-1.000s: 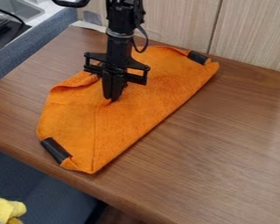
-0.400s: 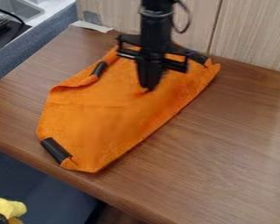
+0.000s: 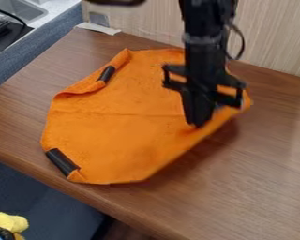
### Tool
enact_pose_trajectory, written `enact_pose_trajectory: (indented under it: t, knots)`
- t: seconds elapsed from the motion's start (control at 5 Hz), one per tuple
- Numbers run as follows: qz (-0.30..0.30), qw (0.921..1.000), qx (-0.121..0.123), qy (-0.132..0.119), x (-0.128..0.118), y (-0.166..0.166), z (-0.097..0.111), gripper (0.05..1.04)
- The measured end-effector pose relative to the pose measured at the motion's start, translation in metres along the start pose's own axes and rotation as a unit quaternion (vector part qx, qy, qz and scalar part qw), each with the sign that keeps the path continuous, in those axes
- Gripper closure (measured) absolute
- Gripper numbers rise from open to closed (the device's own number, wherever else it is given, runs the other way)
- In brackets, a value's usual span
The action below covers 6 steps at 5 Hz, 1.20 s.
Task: Unfold the cloth from left to right
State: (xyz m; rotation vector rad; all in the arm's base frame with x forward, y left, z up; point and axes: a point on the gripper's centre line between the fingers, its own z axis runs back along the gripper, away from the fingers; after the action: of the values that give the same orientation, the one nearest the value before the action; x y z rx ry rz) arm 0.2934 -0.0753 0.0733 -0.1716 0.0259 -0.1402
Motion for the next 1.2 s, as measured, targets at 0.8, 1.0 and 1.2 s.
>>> enact_pose_trajectory:
  t: [0.8,1.0,1.2]
  knots:
    - [-0.034,0.9984,-0.034,0.029,-0.008,-0.013,-0.033,0.618]
    - [-0.030,0.9988,-0.032,0.021,-0.009,-0.011,-0.028,0.309]
    - [-0.031,0.9990,-0.031,0.011,-0.010,-0.012,-0.020,0.077]
